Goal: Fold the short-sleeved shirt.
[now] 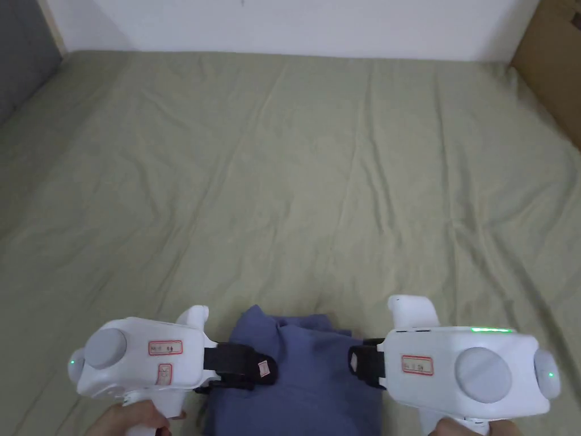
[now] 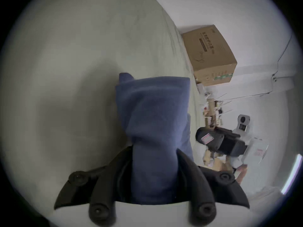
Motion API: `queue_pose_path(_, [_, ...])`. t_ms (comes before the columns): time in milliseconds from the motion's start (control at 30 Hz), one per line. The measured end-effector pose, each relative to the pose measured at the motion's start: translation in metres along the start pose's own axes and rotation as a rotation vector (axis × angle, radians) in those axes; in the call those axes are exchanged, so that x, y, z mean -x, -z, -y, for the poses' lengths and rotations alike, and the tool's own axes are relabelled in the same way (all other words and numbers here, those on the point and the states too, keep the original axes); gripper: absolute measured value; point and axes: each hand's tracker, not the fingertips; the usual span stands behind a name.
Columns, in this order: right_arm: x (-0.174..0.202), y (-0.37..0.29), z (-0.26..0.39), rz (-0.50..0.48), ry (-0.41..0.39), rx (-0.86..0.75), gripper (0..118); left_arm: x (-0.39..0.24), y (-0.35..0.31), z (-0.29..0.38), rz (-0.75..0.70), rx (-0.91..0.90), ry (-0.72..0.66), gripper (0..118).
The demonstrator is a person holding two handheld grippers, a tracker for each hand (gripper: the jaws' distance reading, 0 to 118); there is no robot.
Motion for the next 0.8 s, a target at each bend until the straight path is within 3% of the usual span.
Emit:
queue_pose_path(333, [0.011, 0.026, 0.006, 0.041, -0.008, 0.062, 0, 0.057, -0.154, -0.054, -0.704, -0.041, 0.167, 23])
queue_pose_path(533, [0.020, 0.039, 0.006, 0.061, -0.037, 0.115, 0, 0.108, -0.197, -0.080, -1.190, 0.077, 0.276, 24])
queue_pose_path(567, [0.020, 0.039, 0.005, 0.063, -0.038, 0.121, 0, 0.116, -0.200, -0.082, -1.247, 0.087, 0.307, 35])
queue_pose_path(667, [0.019, 0.045, 0.001, 0.071, -0.028, 0.124, 0, 0.138, -0.206, -0.086, -1.343, 0.099, 0.365, 105])
queue_pose_path(733, [0.018, 0.049, -0.002, 0.078, -0.021, 0.128, 0, 0.142, -0.213, -0.090, -1.393, 0.043, 0.321, 111])
queue_pose_path(800, [0.017, 0.050, -0.002, 0.082, -0.021, 0.130, 0, 0.133, -0.223, -0.090, -1.312, -0.050, 0.251, 111])
